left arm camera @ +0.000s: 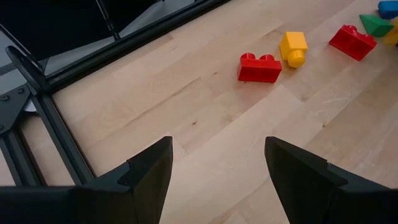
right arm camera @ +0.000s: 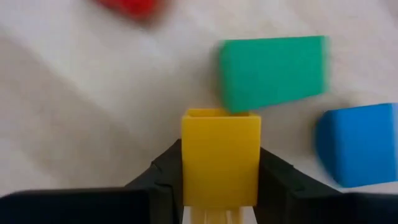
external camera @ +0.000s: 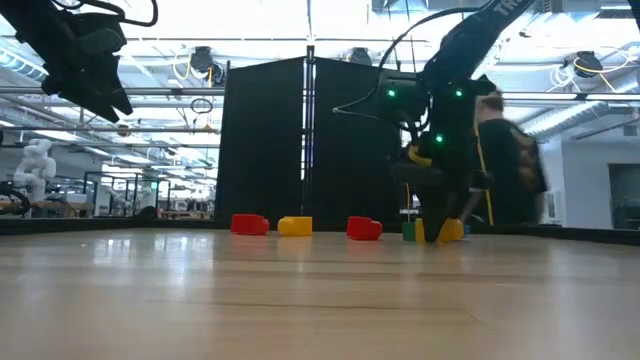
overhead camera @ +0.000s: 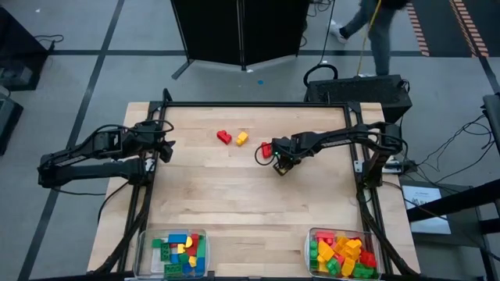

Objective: Sort blocks by size
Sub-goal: Put the yellow game piece into the right transparent bin

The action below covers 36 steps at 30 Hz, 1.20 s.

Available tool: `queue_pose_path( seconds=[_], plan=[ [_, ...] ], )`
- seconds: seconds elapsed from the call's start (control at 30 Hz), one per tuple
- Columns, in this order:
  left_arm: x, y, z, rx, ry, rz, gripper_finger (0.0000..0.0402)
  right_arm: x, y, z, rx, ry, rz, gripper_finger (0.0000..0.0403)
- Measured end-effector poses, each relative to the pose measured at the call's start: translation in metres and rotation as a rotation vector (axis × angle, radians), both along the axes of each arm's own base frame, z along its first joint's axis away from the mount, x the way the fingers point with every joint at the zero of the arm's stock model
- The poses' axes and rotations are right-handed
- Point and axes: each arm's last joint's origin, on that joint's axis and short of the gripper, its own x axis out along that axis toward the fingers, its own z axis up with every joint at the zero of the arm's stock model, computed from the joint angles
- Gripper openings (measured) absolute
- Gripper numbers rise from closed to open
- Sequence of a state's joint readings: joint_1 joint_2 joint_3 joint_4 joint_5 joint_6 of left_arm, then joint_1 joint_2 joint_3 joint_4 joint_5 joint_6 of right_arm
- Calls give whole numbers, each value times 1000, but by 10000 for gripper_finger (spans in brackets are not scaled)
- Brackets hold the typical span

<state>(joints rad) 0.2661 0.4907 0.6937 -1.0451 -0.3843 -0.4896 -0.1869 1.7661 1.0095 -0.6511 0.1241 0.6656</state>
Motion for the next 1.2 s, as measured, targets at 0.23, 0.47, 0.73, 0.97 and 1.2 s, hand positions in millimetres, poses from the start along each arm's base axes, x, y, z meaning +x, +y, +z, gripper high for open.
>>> queue_pose_path(
  seconds=[0.23,0.47,0.73,0.97,1.2],
  plan=[
    [0,0,0,0,0,0,255,30,23,56,-12,-56,118,114],
    [0,0,0,-1,0,-1,255,27,85,149,15,-68,172,114],
    [0,0,0,-1,0,-1,255,-16,190,197,104,-76,73,114],
    [0,0,0,-5,-1,-5,255,-70,263,196,169,-46,-152,114],
    [0,0,0,-6,-1,-5,255,-113,303,195,245,-23,-337,114]
  ],
)
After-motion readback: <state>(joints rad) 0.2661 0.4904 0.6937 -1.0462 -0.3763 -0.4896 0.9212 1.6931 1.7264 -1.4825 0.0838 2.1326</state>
